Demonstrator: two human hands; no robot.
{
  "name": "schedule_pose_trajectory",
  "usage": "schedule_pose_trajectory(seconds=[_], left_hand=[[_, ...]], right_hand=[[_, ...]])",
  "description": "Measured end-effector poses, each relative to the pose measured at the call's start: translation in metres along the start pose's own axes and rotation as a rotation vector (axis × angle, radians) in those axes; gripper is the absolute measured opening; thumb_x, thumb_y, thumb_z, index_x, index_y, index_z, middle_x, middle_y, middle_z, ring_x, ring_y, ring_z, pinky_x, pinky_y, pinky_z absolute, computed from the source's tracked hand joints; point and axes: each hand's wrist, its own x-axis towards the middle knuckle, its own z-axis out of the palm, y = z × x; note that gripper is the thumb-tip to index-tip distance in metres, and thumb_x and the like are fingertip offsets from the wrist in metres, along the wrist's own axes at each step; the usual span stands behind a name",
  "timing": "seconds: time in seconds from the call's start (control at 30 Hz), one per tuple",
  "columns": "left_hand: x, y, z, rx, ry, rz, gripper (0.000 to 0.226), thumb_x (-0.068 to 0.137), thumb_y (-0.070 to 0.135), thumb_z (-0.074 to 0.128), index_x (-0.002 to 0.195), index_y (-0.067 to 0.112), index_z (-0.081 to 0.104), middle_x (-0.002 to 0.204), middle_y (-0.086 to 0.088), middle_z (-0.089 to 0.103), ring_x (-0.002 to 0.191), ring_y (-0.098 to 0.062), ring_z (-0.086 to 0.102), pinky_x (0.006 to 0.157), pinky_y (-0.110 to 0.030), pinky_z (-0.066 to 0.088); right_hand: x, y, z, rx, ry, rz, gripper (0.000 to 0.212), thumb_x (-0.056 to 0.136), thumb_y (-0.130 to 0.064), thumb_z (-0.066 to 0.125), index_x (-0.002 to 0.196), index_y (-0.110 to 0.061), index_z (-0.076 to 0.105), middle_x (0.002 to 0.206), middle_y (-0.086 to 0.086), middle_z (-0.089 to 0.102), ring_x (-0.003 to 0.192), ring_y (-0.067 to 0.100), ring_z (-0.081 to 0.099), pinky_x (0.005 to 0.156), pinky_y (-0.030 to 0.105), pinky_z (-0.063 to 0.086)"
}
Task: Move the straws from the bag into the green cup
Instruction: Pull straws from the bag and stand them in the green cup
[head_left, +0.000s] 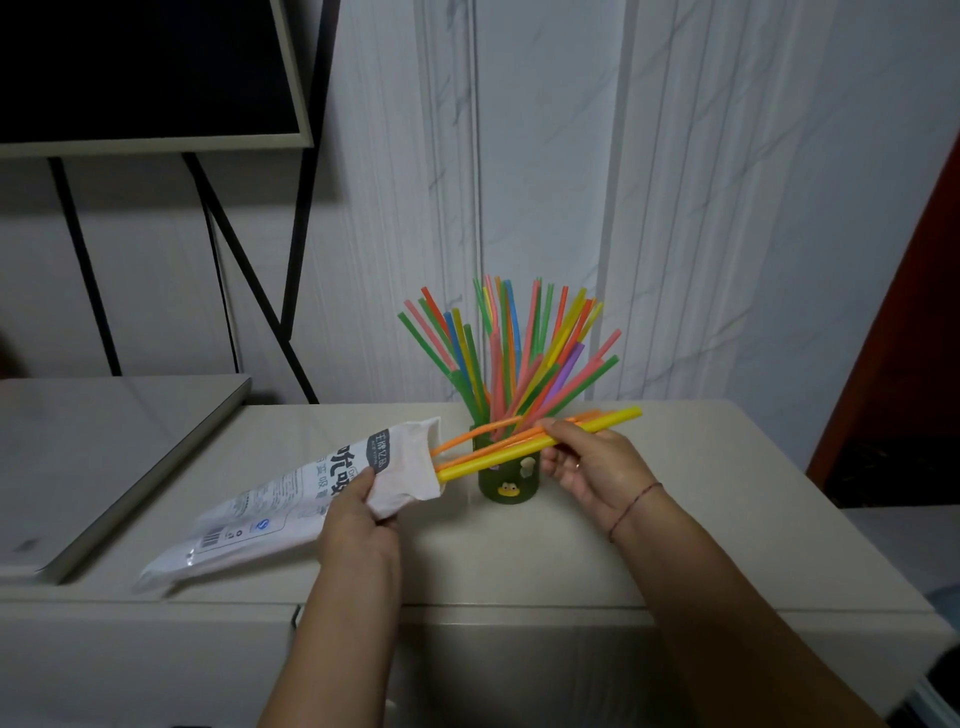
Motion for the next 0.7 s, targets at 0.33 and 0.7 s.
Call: schedule_pose_trajectory(seconds=[0.33,0.7], left_hand=[[-0.006,-0.015,0.001,0.023,0.07,0.037,0.036,0.084,-0.007,0.061,0.116,0.009,0.056,0.132,-0.011,0.06,0.106,-0.022,0.065,0.083,-0.031,0.05],[0.002,-0.01,0.001,-0.009,0.057,0.039,0.025,0.088,-0.006,0.057,0.105,0.012,0.052,0.135,-0.01,0.058,0.08,-0.016,0.062,0.085,-0.03,0.049]], right_hand=[[-0.005,0.023,0.017,-0.049,-0.113,0.079,0.008,0.086,-0.004,0.06,0.092,-0.001,0.063,0.06,0.005,0.061,0.044,0.008,0.056,0.045,0.021,0.051],[-0.002,0.015,0.014,-0.06,-0.049,0.022,0.009,0.087,-0.002,0.058,0.08,0.001,0.063,0.048,0.002,0.062,0.039,0.006,0.056,0.043,0.019,0.052]])
